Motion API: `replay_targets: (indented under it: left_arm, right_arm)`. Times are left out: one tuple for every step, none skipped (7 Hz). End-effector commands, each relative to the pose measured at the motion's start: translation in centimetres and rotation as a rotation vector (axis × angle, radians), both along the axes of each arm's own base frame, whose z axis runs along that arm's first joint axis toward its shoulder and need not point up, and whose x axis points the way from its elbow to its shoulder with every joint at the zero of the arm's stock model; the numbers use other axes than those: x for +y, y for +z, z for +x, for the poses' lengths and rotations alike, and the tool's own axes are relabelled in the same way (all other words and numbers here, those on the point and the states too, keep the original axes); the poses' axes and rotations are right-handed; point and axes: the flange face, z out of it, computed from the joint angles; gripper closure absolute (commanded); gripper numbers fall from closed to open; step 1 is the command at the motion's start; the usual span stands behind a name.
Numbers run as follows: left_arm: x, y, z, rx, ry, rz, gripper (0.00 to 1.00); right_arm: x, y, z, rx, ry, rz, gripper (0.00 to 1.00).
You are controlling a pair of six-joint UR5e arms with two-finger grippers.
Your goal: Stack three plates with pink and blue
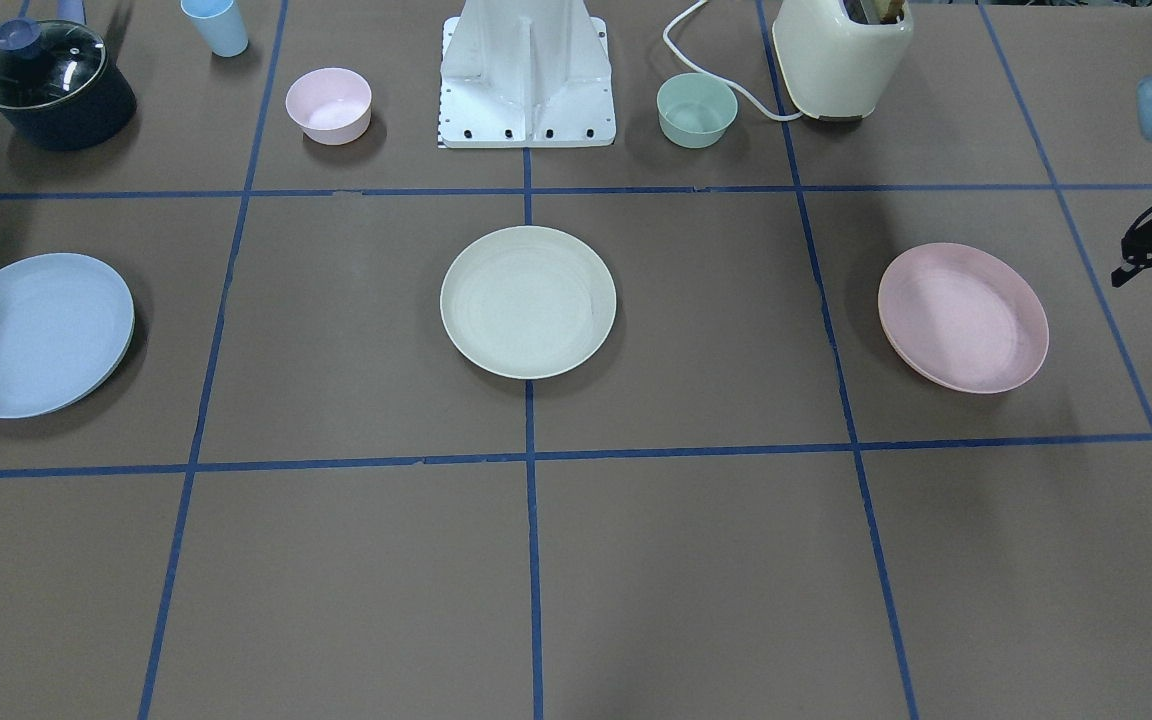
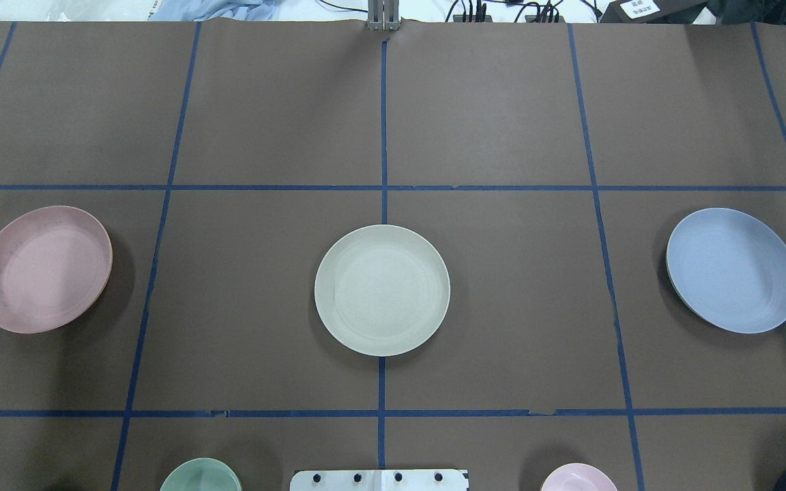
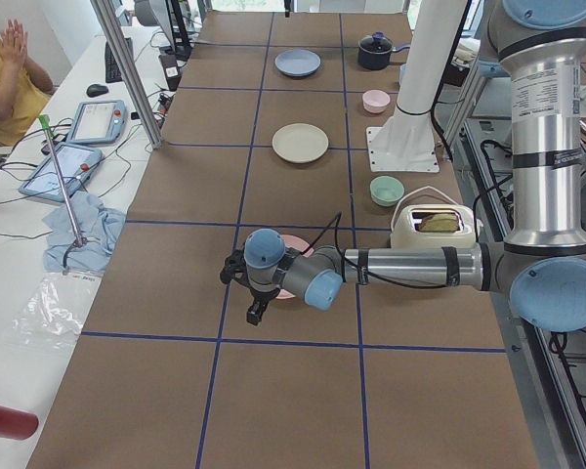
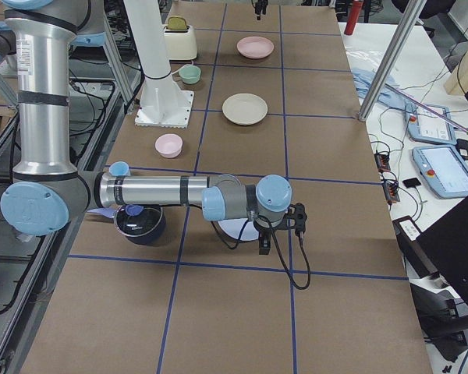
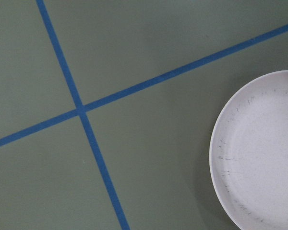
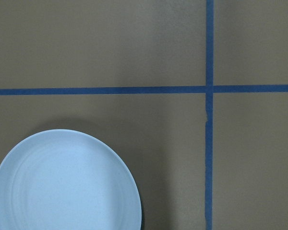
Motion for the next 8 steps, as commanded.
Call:
replay_targets:
  left_arm:
    - [-1.5,0.5,4.3,0.041,-0.055,-0.077,0.02]
    - [-1.3,0.2,5.4,0.048,-0.044,-0.089,0.02]
    - [-1.0,0.7,6.5,0.04,-0.025,-0.097,0.02]
    - [-1.0,0.9,6.8,0.042,-0.018,-0.109,0.03]
    - [-1.0,0.7,7.3,0.043,-0.01,-0.108,0.06]
    - [-0.9,0.8,7.6,0.042,-0.003,-0.111,0.16]
    - [-0.9,0.8,7.7,0.04,-0.009,-0.121,0.46]
    - [-0.9,0.7,7.7,0.045,-0.034,-0.15,0.77]
  right_arm:
    - [-0.1,-0.5,-1.1,-0.009,-0.017,0.047,0.0]
    - [-0.1,-0.5,-1.1,-0.009,-0.017,0.048,0.0]
    - [-0.1,-0.5,-1.1,-0.009,-0.017,0.047,0.0]
    - [0.0,-0.4,-1.1,-0.009,-0.017,0.045,0.0]
    - [-0.1,-0.5,-1.1,-0.009,-0.017,0.048,0.0]
    - [-0.1,-0.5,-1.1,-0.009,-0.017,0.048,0.0]
    - [-0.1,-0.5,-1.1,-0.009,-0.017,0.048,0.0]
    - [-0.1,-0.5,-1.1,-0.01,-0.017,0.048,0.0]
